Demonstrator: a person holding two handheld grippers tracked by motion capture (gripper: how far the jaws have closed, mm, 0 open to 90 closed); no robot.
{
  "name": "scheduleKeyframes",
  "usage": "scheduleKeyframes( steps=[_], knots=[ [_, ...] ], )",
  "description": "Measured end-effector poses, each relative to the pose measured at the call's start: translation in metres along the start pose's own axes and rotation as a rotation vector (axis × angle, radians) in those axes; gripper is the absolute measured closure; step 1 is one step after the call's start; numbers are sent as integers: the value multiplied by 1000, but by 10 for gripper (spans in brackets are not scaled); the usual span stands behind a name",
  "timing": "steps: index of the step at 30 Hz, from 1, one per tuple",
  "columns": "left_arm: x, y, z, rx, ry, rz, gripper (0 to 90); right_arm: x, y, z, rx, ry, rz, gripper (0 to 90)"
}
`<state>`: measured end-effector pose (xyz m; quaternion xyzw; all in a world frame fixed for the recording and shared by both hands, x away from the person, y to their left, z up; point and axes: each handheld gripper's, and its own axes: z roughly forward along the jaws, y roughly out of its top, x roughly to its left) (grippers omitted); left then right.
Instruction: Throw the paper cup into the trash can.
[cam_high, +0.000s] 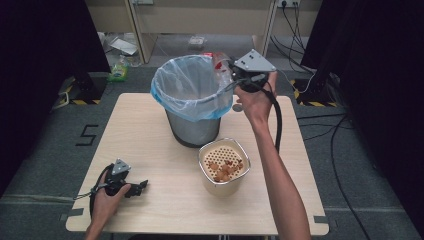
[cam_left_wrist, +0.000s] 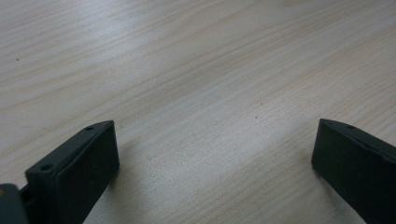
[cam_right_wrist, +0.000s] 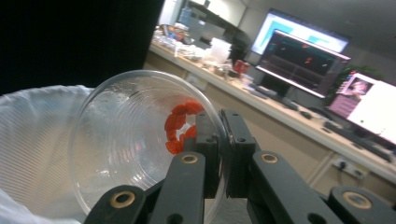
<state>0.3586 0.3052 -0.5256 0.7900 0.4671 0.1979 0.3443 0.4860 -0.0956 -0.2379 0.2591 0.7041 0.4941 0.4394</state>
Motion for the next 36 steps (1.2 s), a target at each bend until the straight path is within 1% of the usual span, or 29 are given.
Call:
scheduleKeyframes(
  steps=[5, 6, 7, 8, 11, 12, 15, 19, 25, 29, 31, 32, 33, 36],
  knots=[
    [0, 0, 0, -1, 1, 1, 0, 18, 3, 23, 26, 57, 2, 861],
    [0, 0, 0, 0, 0, 1, 0, 20, 3, 26, 30, 62, 1, 858],
    [0, 0, 0, 0, -1, 0, 0, 26, 3, 34, 41, 74, 7, 831],
    [0, 0, 0, 0, -1, -1, 0, 26, 3, 34, 41, 74, 7, 831],
    [0, 0, 0, -1, 2, 3, 0, 33, 4, 43, 54, 86, 29, 764],
    [0, 0, 0, 0, 1, 2, 0, 34, 4, 46, 59, 87, 36, 727],
    [0, 0, 0, 1, -5, -1, 0, 35, 5, 47, 58, 87, 46, 699],
    [0, -1, -1, 0, -2, 2, 0, 26, 4, 39, 61, 67, 54, 670],
    [0, -1, -1, 1, -4, 0, 0, 2, -4, 18, 83, 33, 75, 622],
    [0, 0, 0, 2, -7, -4, 0, -14, -16, 3, 107, 8, 99, 566],
    [0, 0, 0, 2, -8, -4, 0, -22, -24, -5, 123, -2, 120, 538],
    [0, 0, 0, 2, -7, -3, 0, -29, -34, -11, 136, -17, 137, 504],
    [0, 0, 0, 2, -7, -3, 0, -29, -34, -11, 136, -17, 137, 504],
    [0, -1, 0, 1, -6, -2, 0, -37, -49, -22, 169, -36, 168, 456]
  ],
)
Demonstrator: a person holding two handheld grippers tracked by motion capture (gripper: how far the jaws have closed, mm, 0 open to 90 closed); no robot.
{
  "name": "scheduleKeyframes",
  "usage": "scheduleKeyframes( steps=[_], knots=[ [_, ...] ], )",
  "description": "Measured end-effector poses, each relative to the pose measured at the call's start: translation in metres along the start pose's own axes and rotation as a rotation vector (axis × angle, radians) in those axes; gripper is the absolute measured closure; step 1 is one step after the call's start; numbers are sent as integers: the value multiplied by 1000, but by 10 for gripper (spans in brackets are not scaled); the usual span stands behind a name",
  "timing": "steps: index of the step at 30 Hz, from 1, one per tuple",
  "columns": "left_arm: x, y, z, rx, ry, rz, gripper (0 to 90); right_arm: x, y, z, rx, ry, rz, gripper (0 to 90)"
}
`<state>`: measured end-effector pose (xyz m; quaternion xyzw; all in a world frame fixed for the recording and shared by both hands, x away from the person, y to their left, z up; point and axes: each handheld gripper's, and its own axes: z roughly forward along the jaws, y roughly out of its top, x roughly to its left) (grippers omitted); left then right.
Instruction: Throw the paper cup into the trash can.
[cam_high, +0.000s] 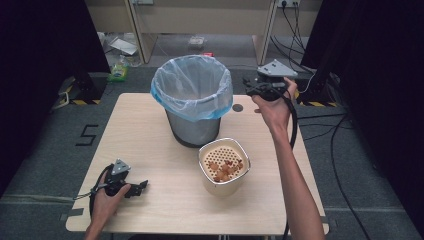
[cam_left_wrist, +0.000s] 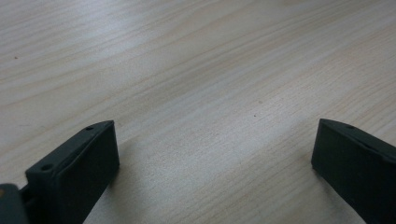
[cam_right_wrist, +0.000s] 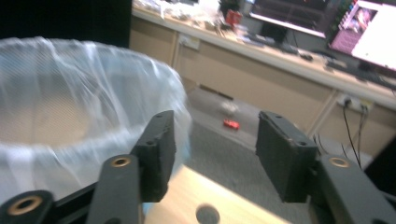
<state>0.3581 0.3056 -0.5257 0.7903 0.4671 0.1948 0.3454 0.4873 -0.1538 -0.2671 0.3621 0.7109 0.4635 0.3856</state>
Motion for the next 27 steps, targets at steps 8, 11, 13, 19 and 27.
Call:
scheduleKeyframes(
  steps=[8, 11, 13, 19, 27],
  knots=[
    [0, 0, 0, 2, -1, 1, 0, -18, -45, -18, 75, -12, 43, 402],
    [0, 0, 0, 2, -1, 0, 0, -20, -61, -26, 94, -20, 39, 383],
    [0, 0, 0, 3, -2, 0, 0, -20, -72, -31, 111, -24, 27, 370],
    [0, 0, 0, 2, -2, 0, 0, -17, -111, -44, 177, -47, -19, 357],
    [0, 0, 0, 1, 0, 1, 0, -9, -159, -54, 248, -34, -5, 347]
  ],
)
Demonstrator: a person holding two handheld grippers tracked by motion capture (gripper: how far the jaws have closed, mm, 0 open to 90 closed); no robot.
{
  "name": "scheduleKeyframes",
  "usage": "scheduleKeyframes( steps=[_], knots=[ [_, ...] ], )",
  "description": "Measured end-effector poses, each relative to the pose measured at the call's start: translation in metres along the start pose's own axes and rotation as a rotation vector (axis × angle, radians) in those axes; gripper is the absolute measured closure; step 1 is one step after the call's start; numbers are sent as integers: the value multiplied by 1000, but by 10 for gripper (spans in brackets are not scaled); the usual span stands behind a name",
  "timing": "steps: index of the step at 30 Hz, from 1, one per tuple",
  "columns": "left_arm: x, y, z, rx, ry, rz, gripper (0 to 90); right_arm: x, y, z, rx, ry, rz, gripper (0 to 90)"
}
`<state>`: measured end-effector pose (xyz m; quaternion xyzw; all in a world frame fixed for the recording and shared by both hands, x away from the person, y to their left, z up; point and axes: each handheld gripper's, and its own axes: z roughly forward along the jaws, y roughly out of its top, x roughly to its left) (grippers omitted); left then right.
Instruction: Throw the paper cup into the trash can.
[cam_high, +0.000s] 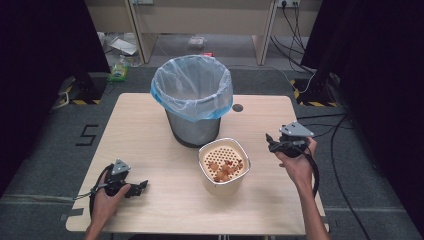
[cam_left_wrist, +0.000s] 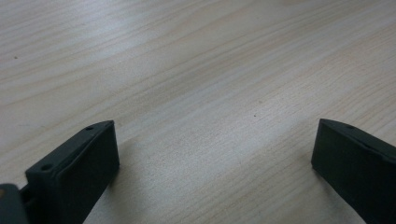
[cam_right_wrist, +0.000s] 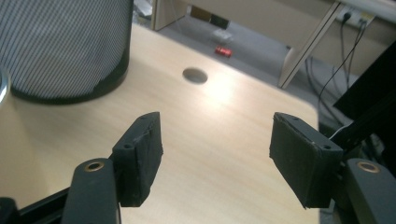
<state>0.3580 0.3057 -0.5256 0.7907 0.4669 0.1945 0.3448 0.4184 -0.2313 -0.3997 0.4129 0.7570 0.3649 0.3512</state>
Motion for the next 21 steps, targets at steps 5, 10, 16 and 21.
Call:
scheduleKeyframes(
  steps=[5, 10, 16, 21],
  knots=[
    [0, 0, 0, -1, 1, -1, 0, 5, -26, 4, 10, 30, 53, 348],
    [0, 0, 0, 1, 2, 2, 0, 5, -47, 14, 61, 74, 121, 349],
    [0, 0, 0, 1, -1, -4, 0, 7, -67, 24, 141, 88, 155, 343],
    [0, 0, 0, 1, -2, -4, 0, 12, -77, 28, 185, 93, 167, 337]
  ],
)
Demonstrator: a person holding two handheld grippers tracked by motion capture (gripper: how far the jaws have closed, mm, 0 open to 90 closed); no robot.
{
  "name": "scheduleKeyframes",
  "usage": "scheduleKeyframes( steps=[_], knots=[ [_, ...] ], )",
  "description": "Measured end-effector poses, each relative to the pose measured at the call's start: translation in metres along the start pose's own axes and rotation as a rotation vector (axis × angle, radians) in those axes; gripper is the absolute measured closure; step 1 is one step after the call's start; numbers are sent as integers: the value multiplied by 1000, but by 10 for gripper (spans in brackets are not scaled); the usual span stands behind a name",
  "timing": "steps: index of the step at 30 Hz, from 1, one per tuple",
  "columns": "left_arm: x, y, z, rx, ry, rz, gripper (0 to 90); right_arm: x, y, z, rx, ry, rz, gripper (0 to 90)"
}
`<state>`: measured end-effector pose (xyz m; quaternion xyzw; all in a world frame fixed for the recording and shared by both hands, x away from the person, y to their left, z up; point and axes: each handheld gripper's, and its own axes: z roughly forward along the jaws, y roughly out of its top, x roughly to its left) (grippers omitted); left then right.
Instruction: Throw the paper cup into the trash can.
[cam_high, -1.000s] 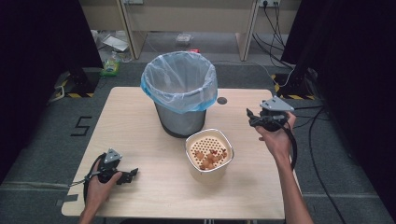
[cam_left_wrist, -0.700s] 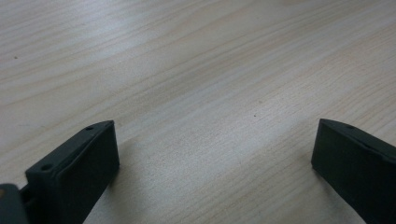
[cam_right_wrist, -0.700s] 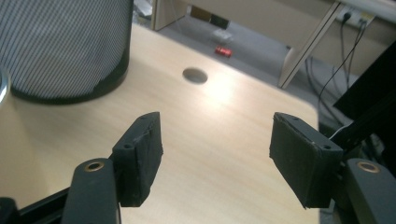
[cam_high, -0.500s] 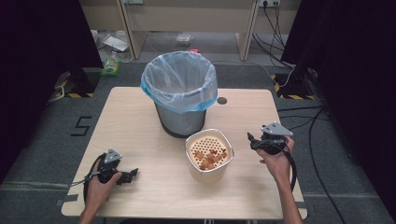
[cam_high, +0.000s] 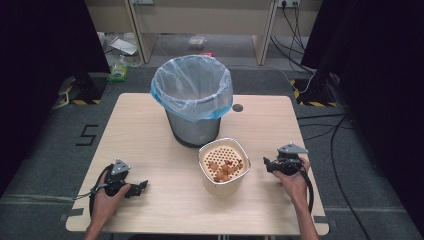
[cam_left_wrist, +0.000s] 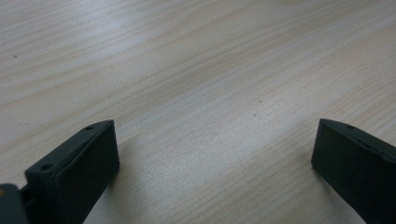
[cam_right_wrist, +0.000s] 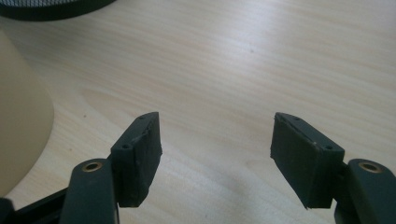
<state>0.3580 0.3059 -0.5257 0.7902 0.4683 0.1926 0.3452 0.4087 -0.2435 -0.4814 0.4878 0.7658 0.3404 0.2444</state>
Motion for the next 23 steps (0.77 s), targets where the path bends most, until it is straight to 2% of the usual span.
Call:
scheduleKeyframes(
  steps=[3, 5, 6, 8, 9, 10, 15, 23],
  knots=[
    [0, 0, 0, 0, 0, 0, 0, 1, -3, 3, 26, -12, -16, 329],
    [0, 0, 0, 0, 0, 0, 0, 2, -7, 5, 47, -1, -22, 317],
    [0, 0, 0, 0, 0, 0, 0, 3, -10, 7, 70, 7, -17, 309],
    [0, 0, 0, 0, 0, 0, 0, 6, -17, 15, 129, 2, -50, 281],
    [0, 0, 0, 0, 0, -1, 0, 6, -21, 18, 85, 19, -3, 283],
    [0, 0, 0, 0, 0, 0, 0, 6, -23, 19, 71, 30, 27, 275],
    [0, 0, 0, 0, 1, 1, 0, 5, -27, 19, 39, 36, 16, 269],
    [0, 0, 0, -1, 2, 2, 0, 7, -27, 20, 42, 28, 27, 255]
  ],
)
